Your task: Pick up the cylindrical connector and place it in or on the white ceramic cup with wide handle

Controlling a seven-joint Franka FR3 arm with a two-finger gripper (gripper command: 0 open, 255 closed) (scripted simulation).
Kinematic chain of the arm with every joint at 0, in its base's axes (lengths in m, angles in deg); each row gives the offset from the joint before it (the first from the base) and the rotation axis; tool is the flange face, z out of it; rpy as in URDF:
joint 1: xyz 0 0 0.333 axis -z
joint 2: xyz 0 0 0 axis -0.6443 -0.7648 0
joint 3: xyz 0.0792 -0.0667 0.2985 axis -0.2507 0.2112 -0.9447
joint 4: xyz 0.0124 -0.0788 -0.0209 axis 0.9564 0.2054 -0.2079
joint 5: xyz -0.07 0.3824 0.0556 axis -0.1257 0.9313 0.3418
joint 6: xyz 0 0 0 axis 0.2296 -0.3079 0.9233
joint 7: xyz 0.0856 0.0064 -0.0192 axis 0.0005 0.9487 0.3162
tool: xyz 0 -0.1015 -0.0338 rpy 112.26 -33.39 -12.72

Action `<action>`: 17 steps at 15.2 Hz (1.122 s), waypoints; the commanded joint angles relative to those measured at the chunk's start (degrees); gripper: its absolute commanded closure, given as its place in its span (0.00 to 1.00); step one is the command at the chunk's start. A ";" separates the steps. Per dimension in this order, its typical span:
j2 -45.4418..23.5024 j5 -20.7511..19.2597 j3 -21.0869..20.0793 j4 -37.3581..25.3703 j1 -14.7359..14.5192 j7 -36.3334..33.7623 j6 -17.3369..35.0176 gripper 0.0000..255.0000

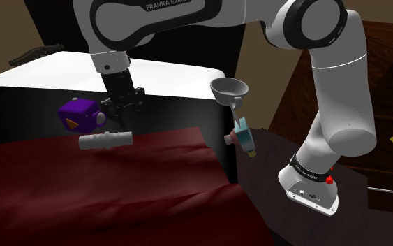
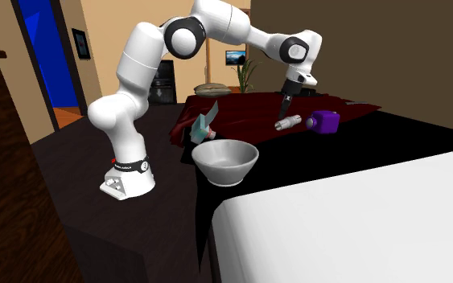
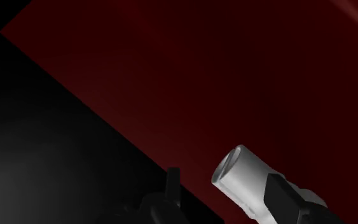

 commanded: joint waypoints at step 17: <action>-5.27 -23.84 -0.03 -5.87 -12.85 18.52 7.19 0.00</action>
